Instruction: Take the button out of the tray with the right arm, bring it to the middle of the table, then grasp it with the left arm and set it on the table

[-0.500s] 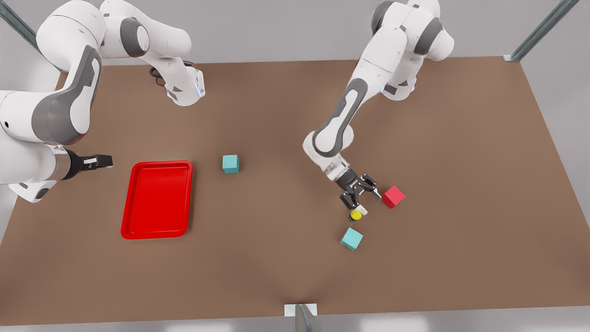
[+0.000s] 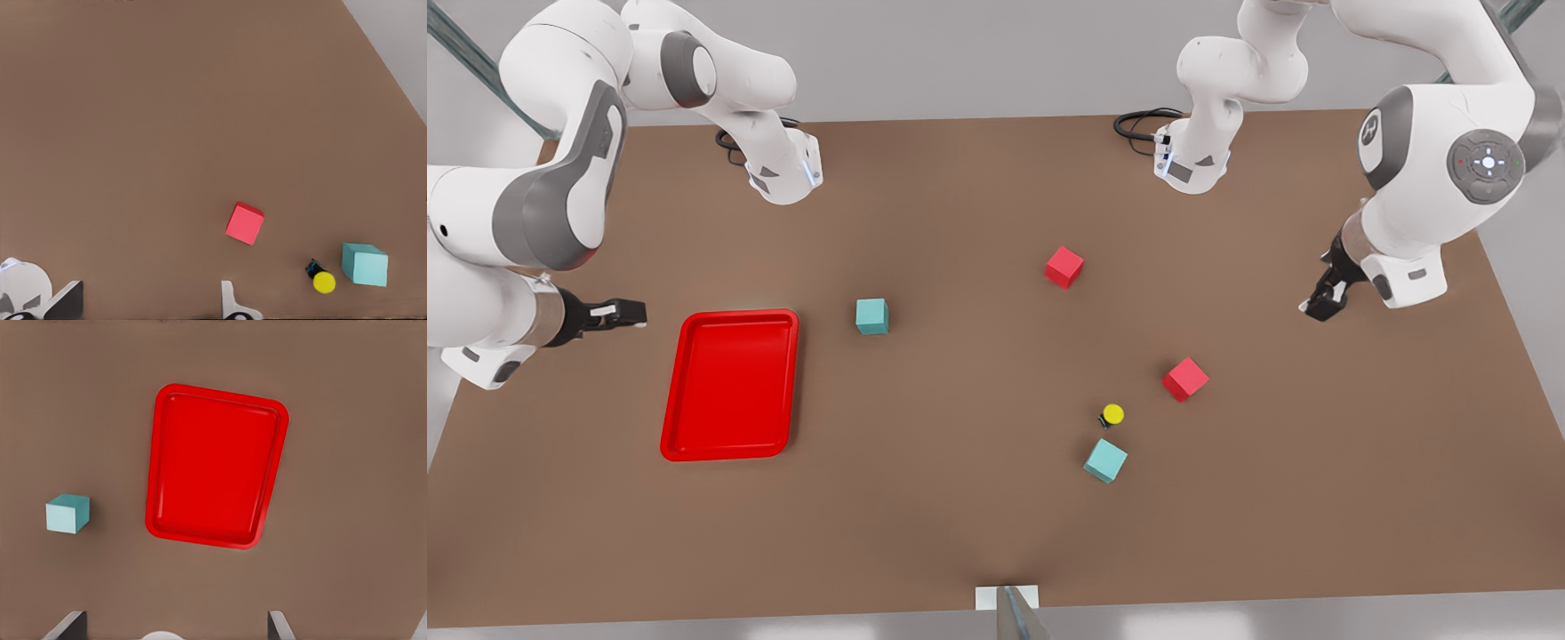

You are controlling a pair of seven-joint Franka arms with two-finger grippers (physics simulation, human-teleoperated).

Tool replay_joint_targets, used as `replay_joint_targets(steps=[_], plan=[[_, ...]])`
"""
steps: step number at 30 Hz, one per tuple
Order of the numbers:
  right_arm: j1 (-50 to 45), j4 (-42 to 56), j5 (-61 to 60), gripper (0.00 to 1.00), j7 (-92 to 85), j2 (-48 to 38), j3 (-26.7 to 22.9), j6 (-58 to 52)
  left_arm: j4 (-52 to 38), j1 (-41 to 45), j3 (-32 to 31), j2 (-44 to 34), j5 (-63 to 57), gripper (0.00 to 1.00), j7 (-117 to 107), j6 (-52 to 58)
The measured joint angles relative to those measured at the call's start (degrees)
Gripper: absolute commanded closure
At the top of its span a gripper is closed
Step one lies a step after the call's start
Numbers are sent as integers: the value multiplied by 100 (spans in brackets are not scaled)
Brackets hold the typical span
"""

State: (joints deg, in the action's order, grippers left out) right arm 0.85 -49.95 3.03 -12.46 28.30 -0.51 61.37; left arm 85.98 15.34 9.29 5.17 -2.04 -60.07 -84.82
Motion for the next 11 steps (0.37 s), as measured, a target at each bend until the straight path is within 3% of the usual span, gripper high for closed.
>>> replay_joint_targets(steps=[11], plan=[[-20,0,-4,0,26,0,16,60,1,61,-2,5,81,0,3310,-27]])
